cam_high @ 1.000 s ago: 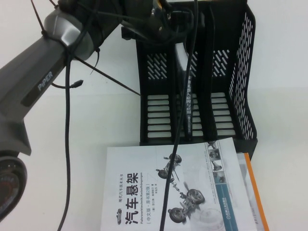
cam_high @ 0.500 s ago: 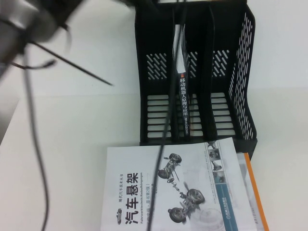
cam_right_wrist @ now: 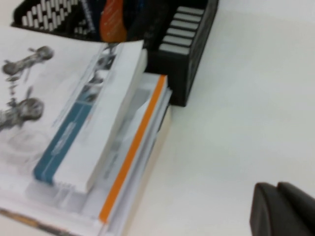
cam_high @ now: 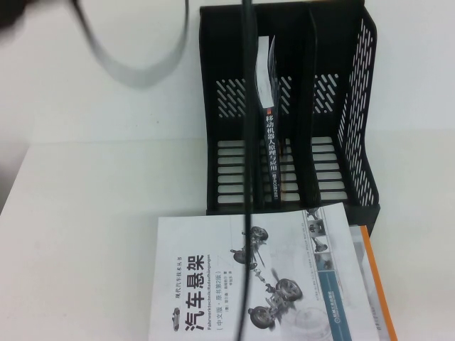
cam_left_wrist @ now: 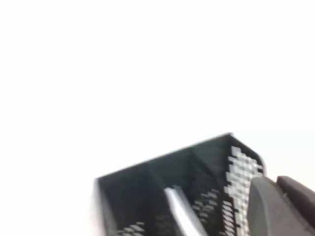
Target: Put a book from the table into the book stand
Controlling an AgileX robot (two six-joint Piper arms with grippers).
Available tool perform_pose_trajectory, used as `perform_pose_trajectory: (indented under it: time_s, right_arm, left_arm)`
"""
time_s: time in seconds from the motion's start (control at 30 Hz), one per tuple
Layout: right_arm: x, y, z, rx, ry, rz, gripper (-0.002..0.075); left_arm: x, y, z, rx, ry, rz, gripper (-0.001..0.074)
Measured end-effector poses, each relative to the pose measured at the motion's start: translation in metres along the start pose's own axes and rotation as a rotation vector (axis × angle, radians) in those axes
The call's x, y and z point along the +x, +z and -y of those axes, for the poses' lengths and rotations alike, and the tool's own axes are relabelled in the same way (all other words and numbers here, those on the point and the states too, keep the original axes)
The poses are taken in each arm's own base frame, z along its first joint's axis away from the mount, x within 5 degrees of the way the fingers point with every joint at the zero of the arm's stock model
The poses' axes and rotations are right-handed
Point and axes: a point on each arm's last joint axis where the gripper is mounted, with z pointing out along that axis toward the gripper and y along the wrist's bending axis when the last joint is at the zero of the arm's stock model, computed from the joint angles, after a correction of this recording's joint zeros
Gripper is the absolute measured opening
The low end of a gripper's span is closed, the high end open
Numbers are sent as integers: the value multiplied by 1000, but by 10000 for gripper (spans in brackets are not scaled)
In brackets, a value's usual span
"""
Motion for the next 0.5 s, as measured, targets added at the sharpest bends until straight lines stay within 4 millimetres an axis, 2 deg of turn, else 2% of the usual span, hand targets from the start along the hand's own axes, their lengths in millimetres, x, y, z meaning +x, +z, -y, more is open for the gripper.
perform_pose_trajectory:
  time_s: [0.13,0.3,0.5]
  right_arm:
    - [15,-4,-1,-34,41,14,5]
    - [21,-8,-3,-63,73,22,5]
    - [21,-8,-3,-65,76,20,5]
  left_arm:
    - [39,-22,6,108,29,32,1]
    - [85,-36,3,155,65,5,1]
    - [108,-42,0,165,72,-30,1]
